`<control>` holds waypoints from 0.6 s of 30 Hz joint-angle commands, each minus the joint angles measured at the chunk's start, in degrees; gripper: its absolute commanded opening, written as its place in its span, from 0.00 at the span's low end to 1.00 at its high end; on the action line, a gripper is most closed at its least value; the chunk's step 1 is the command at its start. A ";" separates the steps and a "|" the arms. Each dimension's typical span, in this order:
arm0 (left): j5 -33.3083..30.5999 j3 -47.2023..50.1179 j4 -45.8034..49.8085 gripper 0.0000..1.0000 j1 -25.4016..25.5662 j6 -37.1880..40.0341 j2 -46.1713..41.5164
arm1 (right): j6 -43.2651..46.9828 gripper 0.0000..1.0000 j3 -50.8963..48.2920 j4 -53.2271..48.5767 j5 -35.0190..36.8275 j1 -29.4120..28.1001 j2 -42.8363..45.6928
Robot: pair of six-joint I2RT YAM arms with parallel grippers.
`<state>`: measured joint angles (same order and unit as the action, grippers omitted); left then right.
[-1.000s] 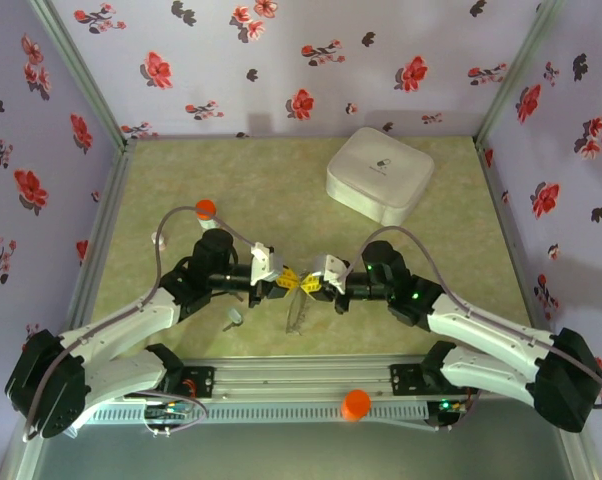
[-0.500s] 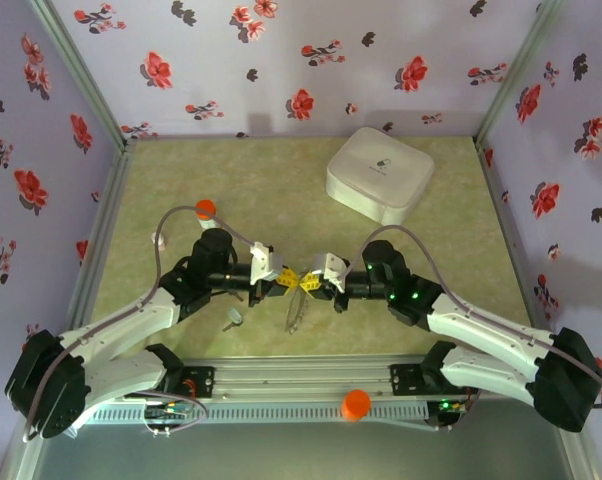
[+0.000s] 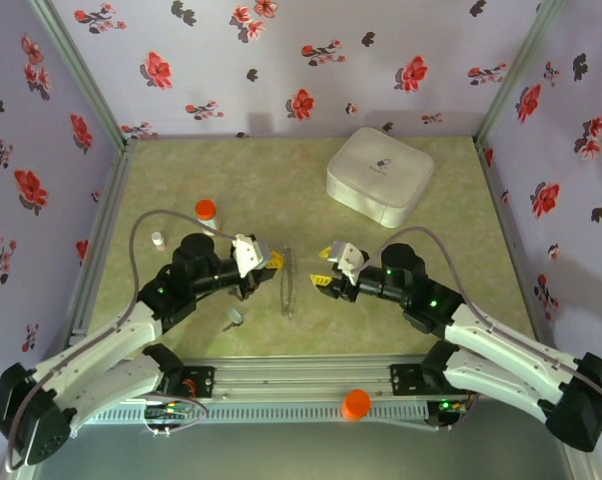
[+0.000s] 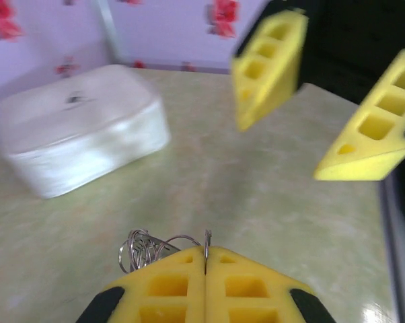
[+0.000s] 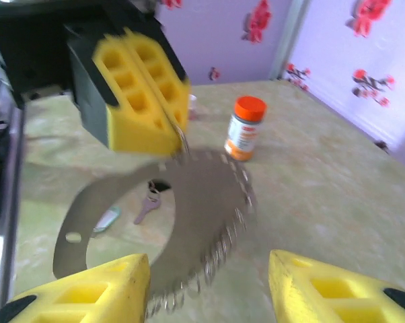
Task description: Put the keys on the keyring
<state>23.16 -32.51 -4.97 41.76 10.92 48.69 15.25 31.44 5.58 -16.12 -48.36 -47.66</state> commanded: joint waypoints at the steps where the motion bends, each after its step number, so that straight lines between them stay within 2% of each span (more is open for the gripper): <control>1: -14.61 -2.53 4.35 0.00 -0.27 -6.48 -3.22 | -5.95 0.49 0.14 -2.58 6.71 0.23 -0.30; 7: -30.49 -7.97 16.64 0.00 -0.35 -15.53 -7.49 | -8.92 0.45 1.34 0.48 4.15 -0.51 -5.49; 12: -46.54 -8.19 23.01 0.00 -0.49 -23.95 -13.79 | -7.19 0.44 4.61 -1.23 1.33 -4.84 -13.01; 18: -54.00 -8.11 30.21 0.00 -0.69 -31.62 -20.01 | -5.21 0.47 6.63 2.95 1.18 -12.78 -23.13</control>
<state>-22.37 -38.96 20.27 41.58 -14.09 30.61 8.58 35.86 5.65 -13.93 -58.13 -67.18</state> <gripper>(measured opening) 0.038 0.469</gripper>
